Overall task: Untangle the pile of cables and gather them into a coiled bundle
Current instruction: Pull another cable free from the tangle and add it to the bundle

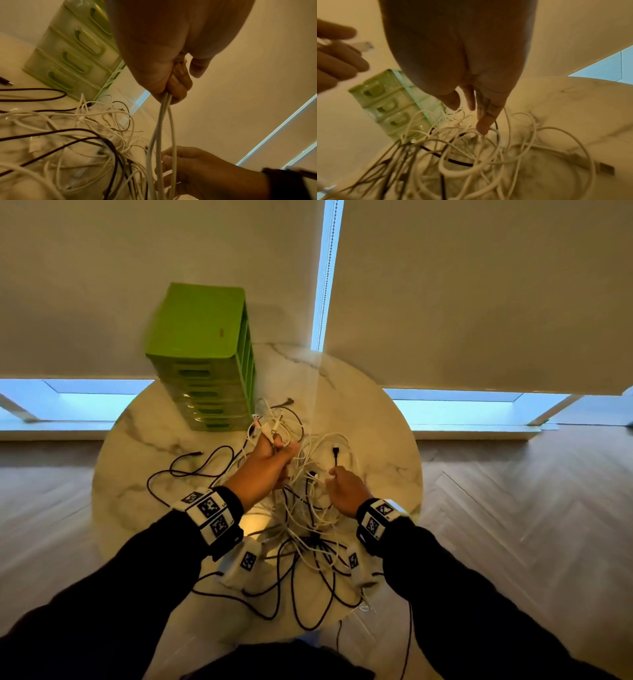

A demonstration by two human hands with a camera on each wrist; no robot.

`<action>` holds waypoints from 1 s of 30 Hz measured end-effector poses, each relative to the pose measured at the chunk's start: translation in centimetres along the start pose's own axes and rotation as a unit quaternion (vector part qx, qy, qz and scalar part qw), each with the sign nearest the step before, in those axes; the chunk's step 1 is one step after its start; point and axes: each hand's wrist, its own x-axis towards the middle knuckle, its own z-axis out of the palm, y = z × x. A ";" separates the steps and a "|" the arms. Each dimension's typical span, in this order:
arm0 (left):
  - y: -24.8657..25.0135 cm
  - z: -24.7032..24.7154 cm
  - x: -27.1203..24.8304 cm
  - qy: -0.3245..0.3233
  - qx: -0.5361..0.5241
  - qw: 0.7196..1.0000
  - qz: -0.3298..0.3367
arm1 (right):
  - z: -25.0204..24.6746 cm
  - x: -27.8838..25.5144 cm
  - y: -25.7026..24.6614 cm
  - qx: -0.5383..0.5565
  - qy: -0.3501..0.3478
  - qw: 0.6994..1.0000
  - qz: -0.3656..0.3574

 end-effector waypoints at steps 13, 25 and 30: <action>-1.9 0.4 1.5 0.017 0.034 0.999 -0.028 | 1.3 7.6 3.0 -0.062 -0.001 0.988 0.140; -2.8 0.6 2.7 0.020 -0.028 0.999 -0.017 | -10.3 5.0 -3.3 0.324 0.230 0.913 -0.093; -2.5 0.6 2.7 0.022 -0.162 0.986 -0.020 | -13.7 0.6 -9.9 0.465 0.200 0.848 -0.158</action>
